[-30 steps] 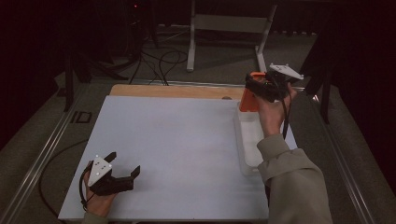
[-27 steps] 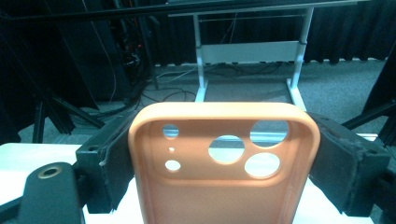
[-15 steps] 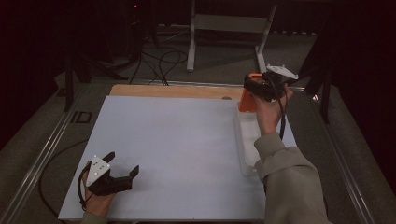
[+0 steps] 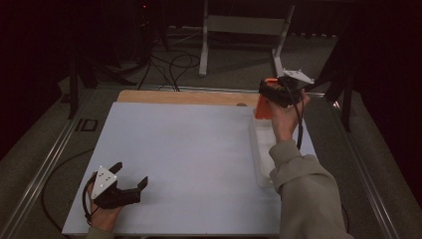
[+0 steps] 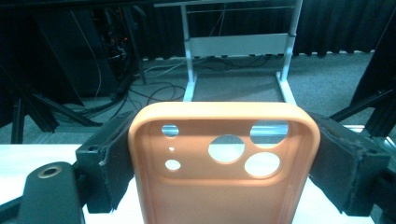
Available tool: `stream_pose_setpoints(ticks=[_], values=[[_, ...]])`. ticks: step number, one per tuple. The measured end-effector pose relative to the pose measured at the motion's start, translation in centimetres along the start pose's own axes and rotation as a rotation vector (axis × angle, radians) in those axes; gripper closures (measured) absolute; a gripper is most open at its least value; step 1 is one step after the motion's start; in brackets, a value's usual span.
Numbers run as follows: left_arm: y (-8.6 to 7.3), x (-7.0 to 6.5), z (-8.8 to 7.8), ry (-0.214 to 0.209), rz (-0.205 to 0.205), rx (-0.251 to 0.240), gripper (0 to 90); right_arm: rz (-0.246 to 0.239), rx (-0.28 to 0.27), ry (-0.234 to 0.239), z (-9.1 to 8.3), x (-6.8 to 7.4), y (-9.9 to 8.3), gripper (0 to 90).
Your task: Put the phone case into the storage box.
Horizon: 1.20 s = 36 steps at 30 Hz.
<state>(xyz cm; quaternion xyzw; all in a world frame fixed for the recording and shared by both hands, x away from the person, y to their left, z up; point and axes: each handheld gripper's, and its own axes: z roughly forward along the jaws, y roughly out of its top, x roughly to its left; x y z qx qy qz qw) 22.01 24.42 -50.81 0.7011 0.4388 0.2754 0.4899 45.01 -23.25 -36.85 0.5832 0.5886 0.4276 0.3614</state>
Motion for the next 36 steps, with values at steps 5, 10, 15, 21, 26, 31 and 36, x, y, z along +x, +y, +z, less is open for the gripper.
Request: stream_pose_setpoints(ticks=[5, 10, 15, 21, 26, 31, 36], values=[[0.0, 0.0, 0.0, 0.000, 0.000, 0.000, 0.3, -0.017, 0.005, -0.010, 0.4, 0.0, -0.2, 15.7], [0.0, 0.0, 0.0, 0.000, 0.001, 0.000, 0.3, -0.015, 0.000, -0.006, 0.7, 0.0, -0.3, 15.7], [0.0, 0.1, -0.1, -0.001, -0.001, -0.001, 0.3, -0.021, 0.003, 0.001, 1.0, 0.2, -0.5, 15.7], [0.0, 0.1, -0.1, -0.002, -0.002, -0.004, 0.4, -0.059, 0.005, -0.015, 1.4, 0.7, -0.9, 15.7], [0.0, 0.1, -0.1, -0.001, -0.005, -0.004, 0.3, -0.071, -0.002, -0.038, 1.8, 0.7, -1.0, 15.6], [0.0, 0.1, -0.1, -0.002, -0.004, -0.003, 0.3, -0.069, 0.011, -0.036, 2.2, 0.5, -1.2, 15.7], [-0.1, 0.1, -0.1, -0.003, -0.005, -0.004, 0.3, -0.059, 0.013, -0.034, 2.6, -0.1, -1.7, 15.7]])
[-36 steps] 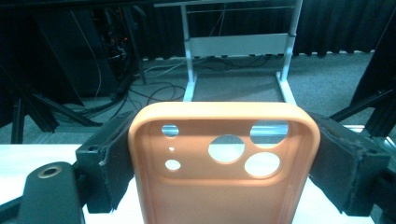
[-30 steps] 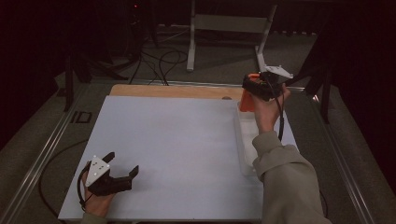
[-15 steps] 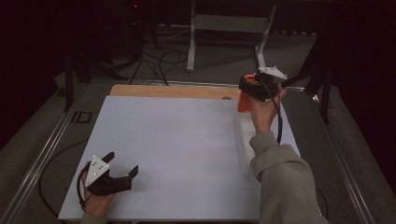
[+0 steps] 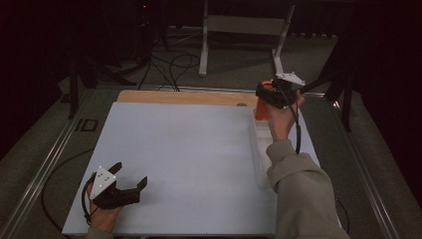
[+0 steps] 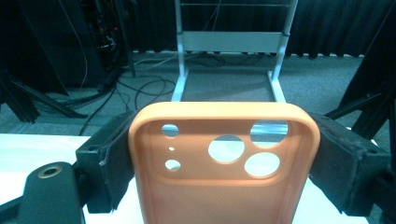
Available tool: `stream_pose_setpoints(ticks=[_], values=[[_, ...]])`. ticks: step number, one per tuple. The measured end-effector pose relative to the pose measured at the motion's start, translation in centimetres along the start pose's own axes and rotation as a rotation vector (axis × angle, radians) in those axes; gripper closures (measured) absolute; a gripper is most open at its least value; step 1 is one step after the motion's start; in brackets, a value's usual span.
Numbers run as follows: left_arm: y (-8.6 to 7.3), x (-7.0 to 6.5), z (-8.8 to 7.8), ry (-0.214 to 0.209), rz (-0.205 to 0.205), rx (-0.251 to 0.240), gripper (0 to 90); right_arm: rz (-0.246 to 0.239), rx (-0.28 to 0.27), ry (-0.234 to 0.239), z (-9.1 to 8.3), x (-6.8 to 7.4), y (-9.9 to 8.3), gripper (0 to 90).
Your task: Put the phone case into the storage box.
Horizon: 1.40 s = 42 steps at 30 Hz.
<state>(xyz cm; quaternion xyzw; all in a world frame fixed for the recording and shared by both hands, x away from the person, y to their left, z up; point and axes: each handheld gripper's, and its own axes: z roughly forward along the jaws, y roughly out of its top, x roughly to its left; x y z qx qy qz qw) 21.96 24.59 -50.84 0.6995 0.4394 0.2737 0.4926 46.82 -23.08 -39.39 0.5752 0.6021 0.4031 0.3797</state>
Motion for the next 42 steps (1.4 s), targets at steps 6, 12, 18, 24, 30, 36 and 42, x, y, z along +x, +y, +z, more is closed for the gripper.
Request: stream_pose_setpoints(ticks=[6, 12, 18, 24, 30, 36, 42], values=[[0.0, -0.1, 0.1, -0.001, 0.003, 0.004, 0.3, 0.053, 0.028, 0.004, 0.7, -1.0, -1.3, 15.7], [0.0, -0.1, 0.1, -0.001, 0.006, 0.008, 0.4, 0.062, 0.043, 0.005, 1.1, -1.6, -1.8, 15.6], [0.0, -0.1, 0.1, -0.001, 0.004, 0.005, 0.4, 0.062, 0.067, 0.027, 1.5, -1.5, -2.2, 15.4], [0.0, 0.0, 0.1, 0.001, 0.004, 0.004, 0.3, 0.053, 0.080, 0.027, 1.6, -1.2, -2.6, 15.3], [0.0, -0.1, 0.1, 0.001, 0.005, 0.004, 0.3, 0.054, 0.094, 0.025, 1.9, -1.1, -3.2, 15.2], [0.0, -0.1, 0.1, 0.002, 0.008, 0.008, 0.4, 0.044, 0.106, 0.019, 2.0, -1.1, -3.6, 15.2], [0.0, -0.1, 0.1, 0.000, 0.008, 0.006, 0.3, 0.038, 0.114, 0.020, 2.2, -1.1, -3.8, 15.1]])
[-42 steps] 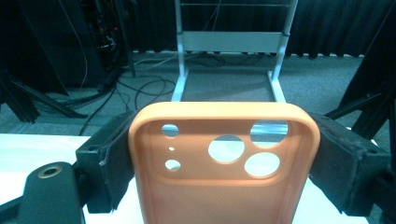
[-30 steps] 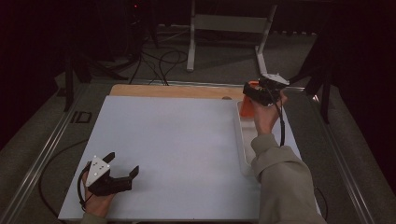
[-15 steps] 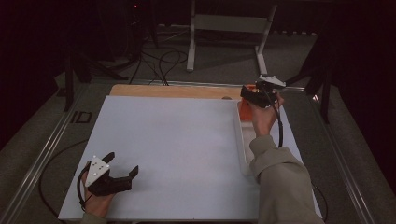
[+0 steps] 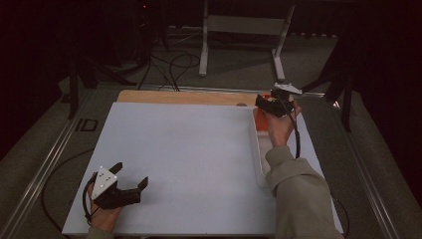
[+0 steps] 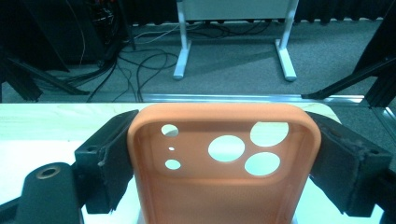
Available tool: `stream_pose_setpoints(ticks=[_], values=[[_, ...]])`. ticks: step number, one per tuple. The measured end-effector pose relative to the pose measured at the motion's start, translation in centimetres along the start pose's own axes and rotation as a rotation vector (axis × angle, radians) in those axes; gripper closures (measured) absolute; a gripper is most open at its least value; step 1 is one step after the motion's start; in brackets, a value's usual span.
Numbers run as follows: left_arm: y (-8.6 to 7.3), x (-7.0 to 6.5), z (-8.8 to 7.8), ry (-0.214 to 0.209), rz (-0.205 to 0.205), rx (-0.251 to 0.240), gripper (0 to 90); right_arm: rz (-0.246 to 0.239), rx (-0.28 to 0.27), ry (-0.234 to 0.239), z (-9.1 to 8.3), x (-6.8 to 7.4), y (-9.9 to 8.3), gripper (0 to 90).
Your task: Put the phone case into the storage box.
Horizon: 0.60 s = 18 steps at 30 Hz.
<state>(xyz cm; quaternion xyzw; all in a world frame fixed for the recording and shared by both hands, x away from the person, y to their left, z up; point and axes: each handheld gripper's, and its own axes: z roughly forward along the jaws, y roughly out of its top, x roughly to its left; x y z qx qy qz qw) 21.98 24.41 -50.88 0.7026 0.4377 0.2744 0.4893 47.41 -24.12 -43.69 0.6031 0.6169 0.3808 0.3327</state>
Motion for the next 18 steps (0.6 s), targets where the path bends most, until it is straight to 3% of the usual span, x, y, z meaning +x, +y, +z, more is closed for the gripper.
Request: stream_pose_setpoints(ticks=[18], values=[[-0.02, 0.03, 0.03, -0.002, -0.002, -0.001, 0.3, -0.034, 0.025, 0.014, 0.78, 0.17, -0.59, 15.0]])
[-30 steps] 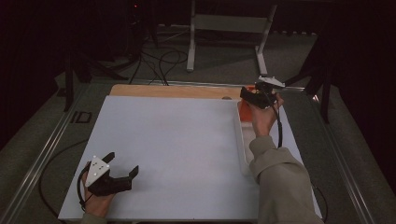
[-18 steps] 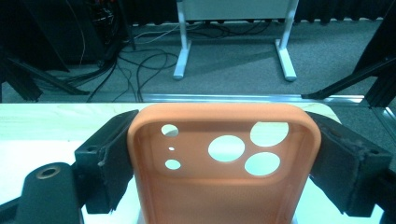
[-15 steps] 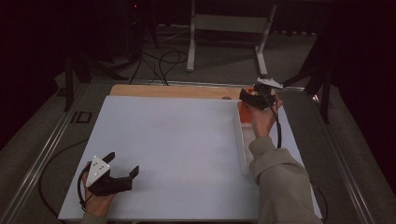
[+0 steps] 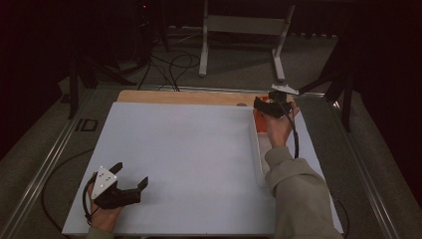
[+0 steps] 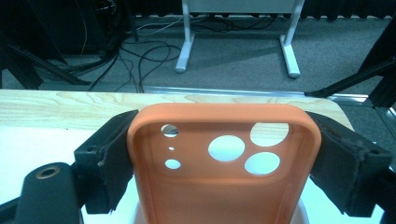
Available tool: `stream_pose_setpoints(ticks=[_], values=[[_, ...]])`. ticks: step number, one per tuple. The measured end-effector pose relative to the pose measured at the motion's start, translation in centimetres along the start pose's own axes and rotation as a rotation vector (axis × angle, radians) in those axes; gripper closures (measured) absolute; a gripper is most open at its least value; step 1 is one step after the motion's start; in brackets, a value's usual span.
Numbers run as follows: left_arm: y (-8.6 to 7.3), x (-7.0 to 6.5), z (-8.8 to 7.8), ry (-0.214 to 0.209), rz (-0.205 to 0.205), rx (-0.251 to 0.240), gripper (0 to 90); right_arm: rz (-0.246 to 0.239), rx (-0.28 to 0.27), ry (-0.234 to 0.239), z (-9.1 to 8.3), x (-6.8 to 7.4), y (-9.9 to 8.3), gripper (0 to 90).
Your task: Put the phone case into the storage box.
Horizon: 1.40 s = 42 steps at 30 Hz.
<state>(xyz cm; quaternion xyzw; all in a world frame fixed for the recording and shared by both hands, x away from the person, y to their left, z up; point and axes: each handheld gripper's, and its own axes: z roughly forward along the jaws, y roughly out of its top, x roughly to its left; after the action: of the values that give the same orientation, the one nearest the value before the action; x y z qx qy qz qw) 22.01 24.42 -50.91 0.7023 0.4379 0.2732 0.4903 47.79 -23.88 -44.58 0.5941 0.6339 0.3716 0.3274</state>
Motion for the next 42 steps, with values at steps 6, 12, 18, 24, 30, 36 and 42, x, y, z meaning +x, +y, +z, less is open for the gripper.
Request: stream_pose_setpoints(ticks=[6, 12, 18, 24, 30, 36, 42], values=[[-0.01, -0.03, 0.03, 0.002, -0.001, 0.000, 0.3, 0.002, 0.003, -0.011, 0.14, -0.07, -0.04, 15.0], [0.00, -0.02, 0.00, 0.000, 0.000, 0.001, 0.3, -0.003, 0.006, -0.015, 0.27, -0.06, -0.06, 15.0], [-0.01, -0.05, 0.02, -0.001, 0.000, 0.000, 0.4, -0.003, 0.019, -0.022, 0.48, -0.18, -0.17, 14.9], [0.00, -0.01, -0.02, -0.001, -0.001, -0.001, 0.4, -0.002, 0.031, -0.024, 0.68, -0.11, -0.30, 14.9], [0.00, 0.01, -0.04, -0.002, -0.003, -0.004, 0.4, -0.008, 0.043, -0.034, 0.90, -0.06, -0.47, 14.8], [0.00, 0.02, -0.06, -0.002, -0.003, -0.005, 0.4, -0.002, 0.045, -0.033, 0.97, -0.12, -0.49, 14.8], [0.00, -0.01, -0.03, -0.001, -0.003, -0.004, 0.3, 0.003, 0.026, -0.032, 0.91, -0.23, -0.36, 14.7]])
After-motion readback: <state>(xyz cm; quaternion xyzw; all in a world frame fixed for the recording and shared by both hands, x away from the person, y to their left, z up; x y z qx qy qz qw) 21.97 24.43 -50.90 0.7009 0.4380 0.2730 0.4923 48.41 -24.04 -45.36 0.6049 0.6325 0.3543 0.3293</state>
